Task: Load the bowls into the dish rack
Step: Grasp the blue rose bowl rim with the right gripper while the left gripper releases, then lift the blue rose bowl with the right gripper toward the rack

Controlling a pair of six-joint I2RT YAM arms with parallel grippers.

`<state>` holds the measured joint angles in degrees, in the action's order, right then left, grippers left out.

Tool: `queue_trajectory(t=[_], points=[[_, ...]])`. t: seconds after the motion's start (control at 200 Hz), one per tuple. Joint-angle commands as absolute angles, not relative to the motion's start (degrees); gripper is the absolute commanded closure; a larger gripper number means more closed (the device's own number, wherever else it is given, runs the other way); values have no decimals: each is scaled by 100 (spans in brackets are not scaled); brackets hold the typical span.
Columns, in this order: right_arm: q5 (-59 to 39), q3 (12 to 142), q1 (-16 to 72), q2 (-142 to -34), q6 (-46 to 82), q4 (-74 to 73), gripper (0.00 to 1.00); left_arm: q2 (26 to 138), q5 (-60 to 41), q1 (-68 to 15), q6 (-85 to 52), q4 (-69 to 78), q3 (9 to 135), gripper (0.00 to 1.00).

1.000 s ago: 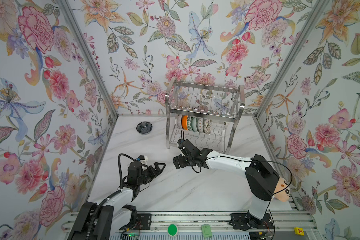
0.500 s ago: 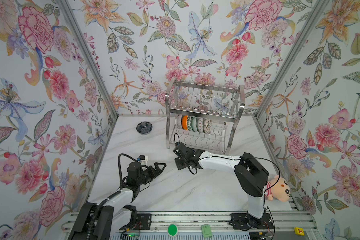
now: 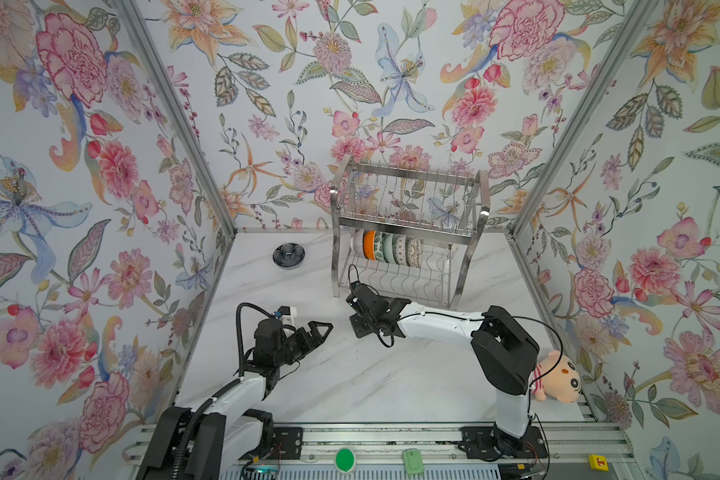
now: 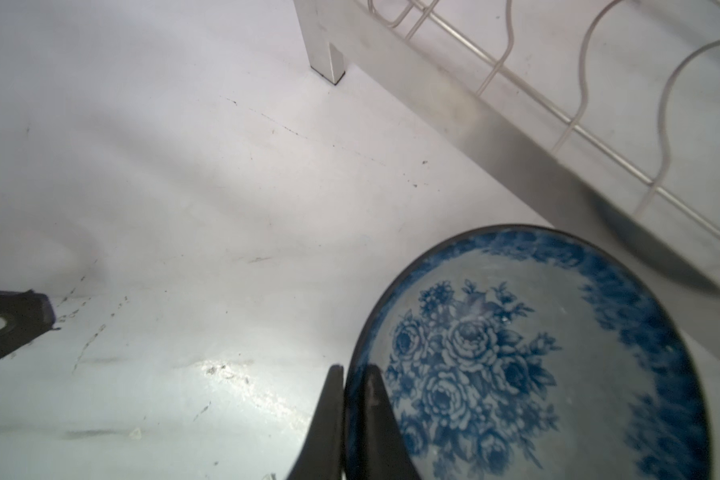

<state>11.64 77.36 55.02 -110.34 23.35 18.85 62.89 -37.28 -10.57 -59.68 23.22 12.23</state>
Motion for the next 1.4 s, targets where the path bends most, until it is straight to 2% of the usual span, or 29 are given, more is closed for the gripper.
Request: queue_trajectory(t=[0.0, 0.38, 0.881, 1.136, 1.396], points=[[978, 7502, 5437, -10831, 2393, 2022, 99, 6269, -3662, -1185, -5754, 2097, 1512, 0], [1014, 6261, 4991, -9448, 2509, 2004, 100, 6668, -3037, -2169, -5813, 2061, 2164, 1], [612, 4723, 3776, -7288, 2681, 2254, 100, 8514, -2637, -3627, -6468, 3562, 3144, 1], [394, 4440, 3174, -6558, 2605, 2567, 100, 9379, -2702, -3952, -6434, 3603, 3887, 1], [151, 4390, 2521, -6129, 2482, 2814, 100, 9745, -2707, -4159, -6407, 3516, 4412, 1]])
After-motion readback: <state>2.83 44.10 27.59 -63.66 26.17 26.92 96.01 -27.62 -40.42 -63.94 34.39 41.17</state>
